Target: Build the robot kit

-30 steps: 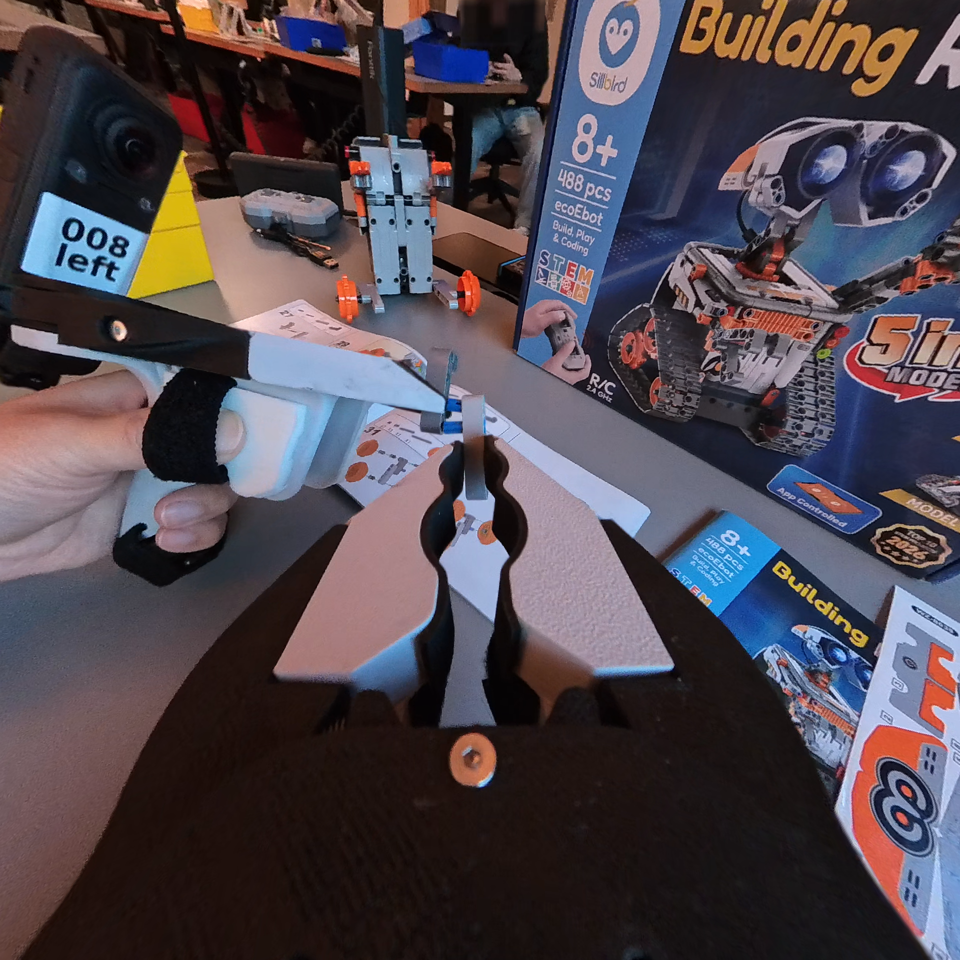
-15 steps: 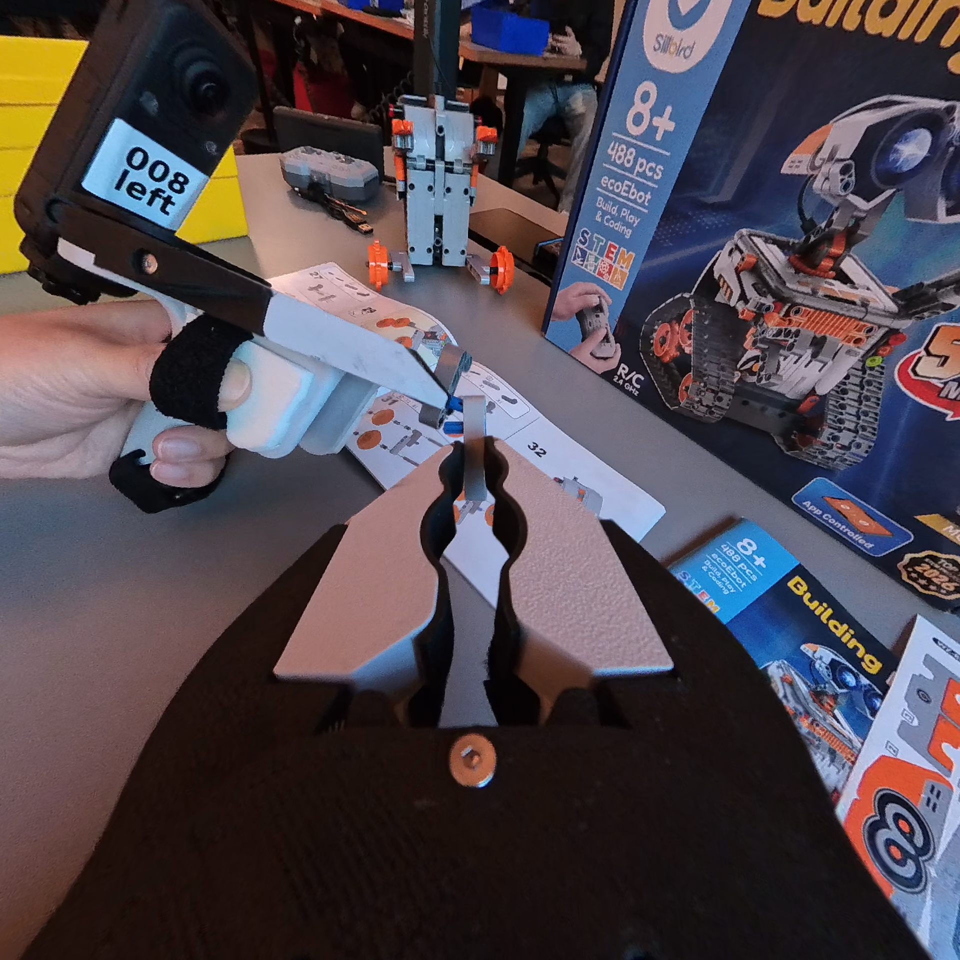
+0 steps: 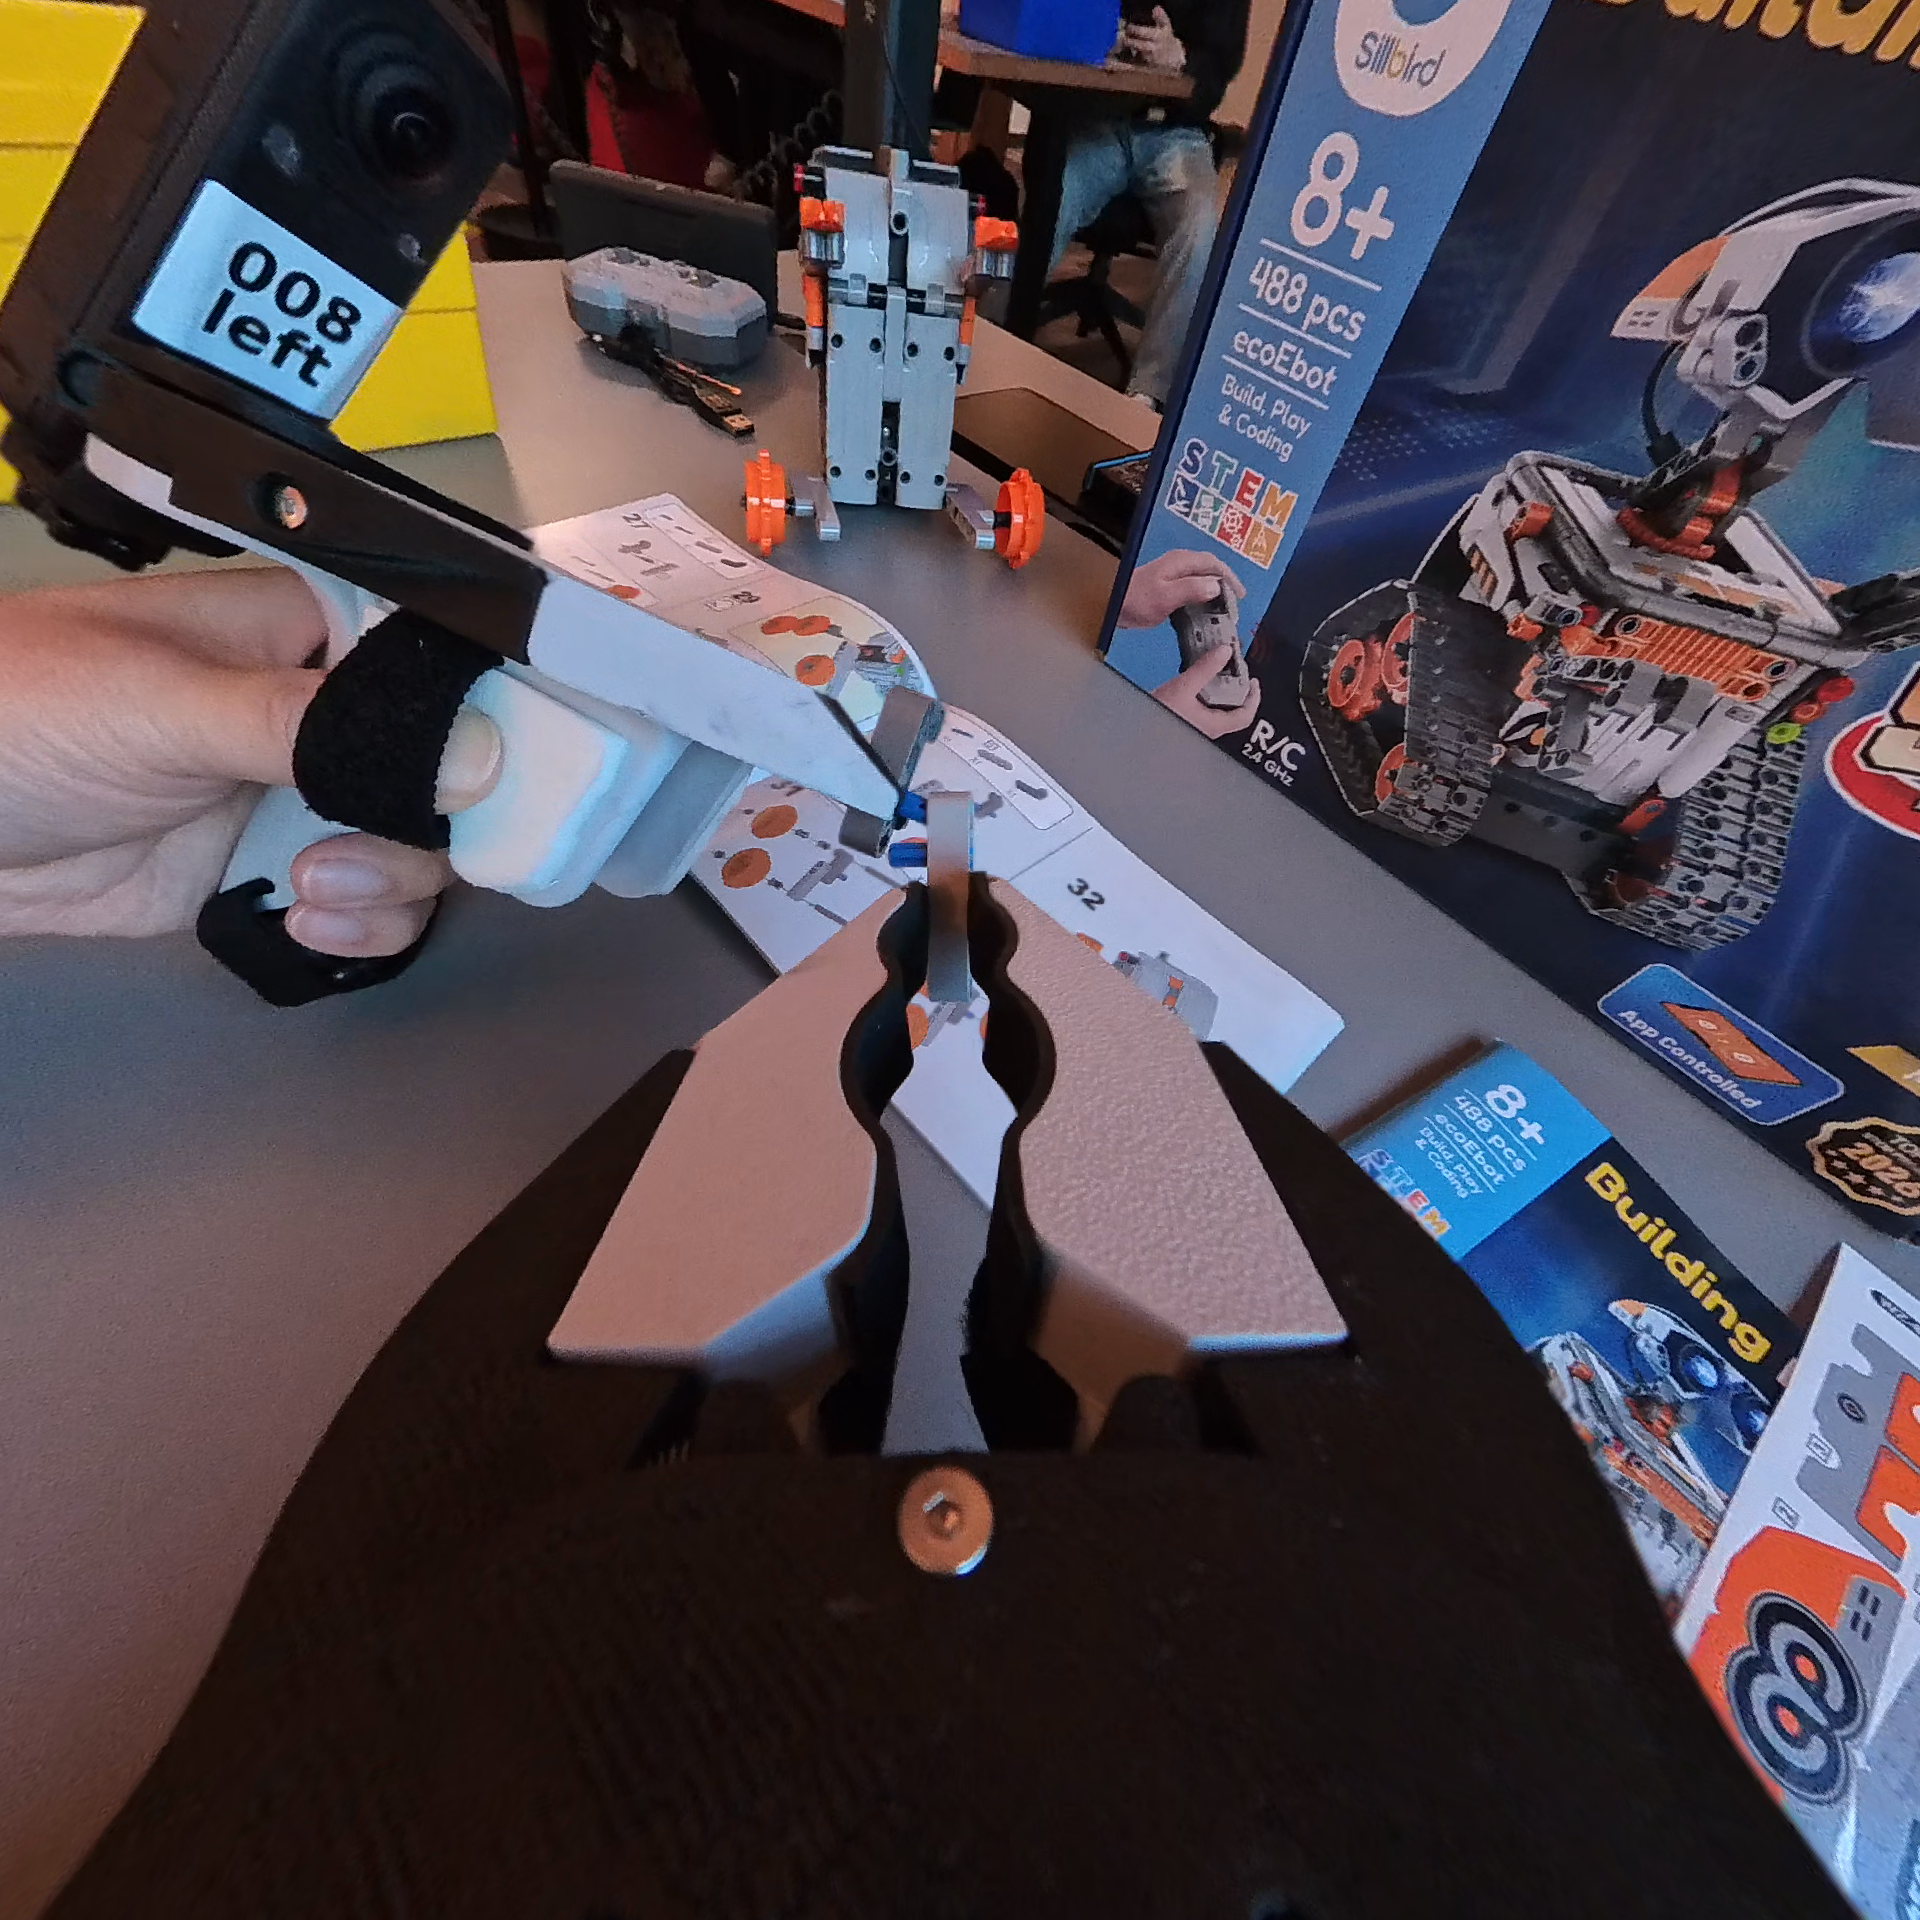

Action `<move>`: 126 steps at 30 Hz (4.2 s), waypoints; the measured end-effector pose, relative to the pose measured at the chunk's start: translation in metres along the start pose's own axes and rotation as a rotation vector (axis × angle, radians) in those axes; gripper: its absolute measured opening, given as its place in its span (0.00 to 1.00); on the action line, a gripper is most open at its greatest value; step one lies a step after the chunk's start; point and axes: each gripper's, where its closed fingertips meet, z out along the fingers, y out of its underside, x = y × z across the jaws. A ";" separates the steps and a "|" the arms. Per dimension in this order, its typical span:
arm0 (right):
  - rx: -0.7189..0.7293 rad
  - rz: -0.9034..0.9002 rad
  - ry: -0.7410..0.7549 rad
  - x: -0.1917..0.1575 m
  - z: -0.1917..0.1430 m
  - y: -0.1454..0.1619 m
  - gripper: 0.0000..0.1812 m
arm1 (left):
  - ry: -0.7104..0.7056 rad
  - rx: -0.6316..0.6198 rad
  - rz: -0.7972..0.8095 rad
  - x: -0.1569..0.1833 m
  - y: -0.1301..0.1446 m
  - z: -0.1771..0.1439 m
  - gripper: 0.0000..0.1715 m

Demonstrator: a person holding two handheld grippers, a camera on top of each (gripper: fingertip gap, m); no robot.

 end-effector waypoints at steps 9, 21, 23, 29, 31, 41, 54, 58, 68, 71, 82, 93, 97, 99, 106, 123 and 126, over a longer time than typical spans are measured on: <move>-0.014 -0.017 -0.078 -0.007 0.000 0.007 0.03 | -0.002 -0.104 0.081 -0.001 0.008 -0.004 0.03; -0.003 -0.047 -0.070 -0.008 -0.002 0.003 0.04 | 0.005 -0.098 0.123 0.002 0.007 -0.005 0.03; -0.004 -0.048 -0.063 -0.008 -0.001 0.003 0.04 | 0.003 -0.088 0.113 0.002 0.006 -0.005 0.03; -0.002 -0.030 -0.055 -0.007 0.000 0.002 0.04 | -0.004 -0.064 0.102 0.001 0.005 -0.005 0.03; -0.007 -0.030 -0.053 -0.007 0.000 0.003 0.04 | -0.006 -0.061 0.097 0.000 0.005 -0.005 0.03; -0.005 0.027 -0.027 -0.005 0.004 0.004 0.04 | -0.016 -0.014 0.046 -0.002 0.002 -0.003 0.03; -0.014 0.028 0.019 -0.005 0.008 0.005 0.04 | -0.060 0.003 0.020 -0.008 0.002 -0.004 0.03; 0.004 0.022 0.067 -0.003 0.009 0.002 0.04 | -0.071 0.021 0.021 -0.010 -0.002 -0.003 0.03; 0.048 -0.028 0.154 -0.003 0.005 -0.008 0.04 | -0.044 0.052 0.000 -0.006 -0.006 -0.005 0.03; 0.055 0.019 0.116 -0.004 0.004 -0.003 0.04 | -0.032 0.018 -0.004 -0.006 -0.002 -0.004 0.03; 0.078 0.134 0.136 0.005 0.001 -0.005 0.04 | 0.015 0.028 -0.061 -0.009 -0.004 0.004 0.03; -0.149 0.094 0.133 0.024 -0.007 0.030 0.00 | -0.027 0.047 -0.144 -0.019 -0.006 0.000 0.03; -0.113 0.325 0.115 0.060 -0.051 0.032 0.07 | 0.025 0.044 -0.189 -0.010 -0.011 -0.011 0.03; -0.106 0.358 0.064 0.066 -0.075 0.036 0.12 | 0.037 0.023 -0.165 -0.002 -0.011 -0.012 0.03; -0.314 0.149 -0.216 0.039 -0.070 0.097 0.15 | -0.014 -0.383 -0.154 0.001 0.055 0.002 0.03; -0.287 0.059 -0.534 0.005 -0.058 0.082 0.04 | -0.013 -0.594 -0.259 0.006 0.093 -0.022 0.03; -0.273 0.033 -0.527 -0.011 -0.059 0.070 0.04 | -0.084 -0.642 -0.204 -0.007 0.097 -0.029 0.03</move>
